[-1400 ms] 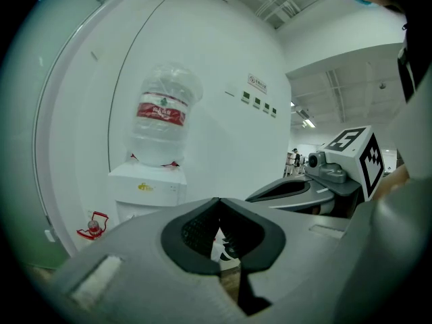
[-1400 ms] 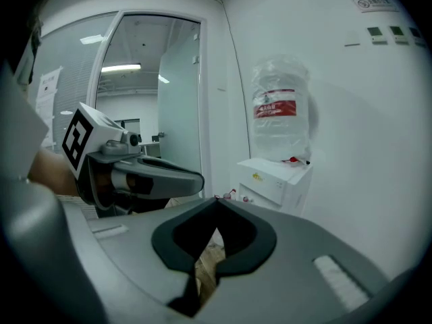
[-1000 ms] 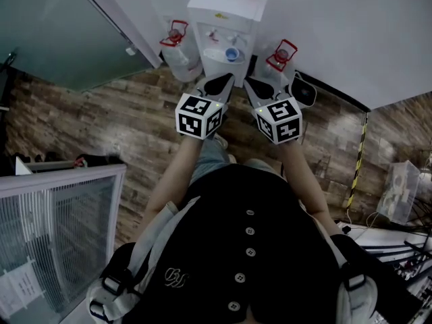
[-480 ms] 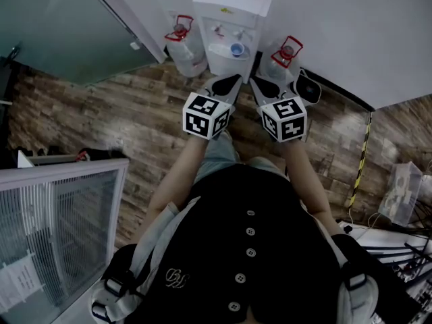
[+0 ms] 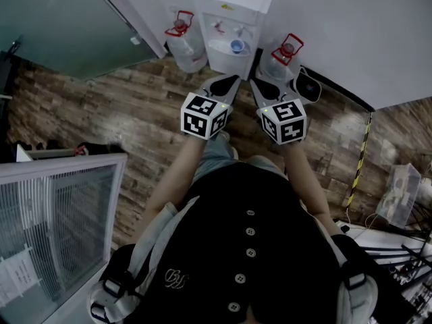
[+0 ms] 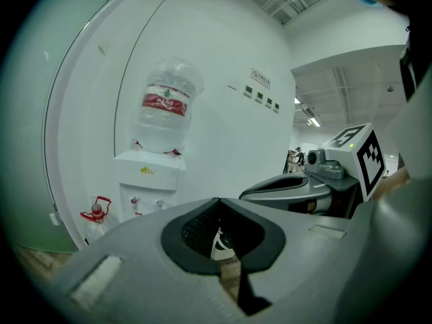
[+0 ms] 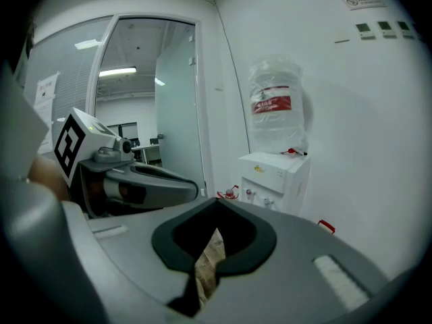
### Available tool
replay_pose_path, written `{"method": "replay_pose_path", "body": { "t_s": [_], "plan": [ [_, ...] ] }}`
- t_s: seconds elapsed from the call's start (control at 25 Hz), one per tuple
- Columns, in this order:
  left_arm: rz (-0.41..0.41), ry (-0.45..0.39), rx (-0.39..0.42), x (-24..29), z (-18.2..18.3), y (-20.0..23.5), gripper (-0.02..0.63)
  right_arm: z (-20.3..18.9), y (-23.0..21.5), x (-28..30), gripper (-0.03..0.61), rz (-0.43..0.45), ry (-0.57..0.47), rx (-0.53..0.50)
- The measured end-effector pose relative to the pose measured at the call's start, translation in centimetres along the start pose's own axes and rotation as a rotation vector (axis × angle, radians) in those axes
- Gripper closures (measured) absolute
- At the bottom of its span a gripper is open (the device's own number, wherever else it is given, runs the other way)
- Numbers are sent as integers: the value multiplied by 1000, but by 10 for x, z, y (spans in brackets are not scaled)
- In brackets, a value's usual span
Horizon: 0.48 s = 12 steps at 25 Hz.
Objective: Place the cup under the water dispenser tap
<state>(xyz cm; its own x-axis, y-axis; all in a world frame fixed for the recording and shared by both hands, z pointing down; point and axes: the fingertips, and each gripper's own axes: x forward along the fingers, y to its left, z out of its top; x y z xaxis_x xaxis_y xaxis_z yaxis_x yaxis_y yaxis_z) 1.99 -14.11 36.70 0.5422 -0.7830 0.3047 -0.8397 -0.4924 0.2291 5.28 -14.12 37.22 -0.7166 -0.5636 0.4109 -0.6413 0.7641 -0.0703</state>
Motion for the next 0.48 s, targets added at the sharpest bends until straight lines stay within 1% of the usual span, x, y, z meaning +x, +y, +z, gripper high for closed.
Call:
{"method": "replay_pose_path", "body": {
  "t_s": [0.28,0.48],
  "plan": [
    [4,-5,-6,-1,1,-2,615,-2,11,0,578,22,10,-5],
    [-1,-6,2,-3,2,-4,615,2,11,-3,578,10,-6,-3]
  ]
}}
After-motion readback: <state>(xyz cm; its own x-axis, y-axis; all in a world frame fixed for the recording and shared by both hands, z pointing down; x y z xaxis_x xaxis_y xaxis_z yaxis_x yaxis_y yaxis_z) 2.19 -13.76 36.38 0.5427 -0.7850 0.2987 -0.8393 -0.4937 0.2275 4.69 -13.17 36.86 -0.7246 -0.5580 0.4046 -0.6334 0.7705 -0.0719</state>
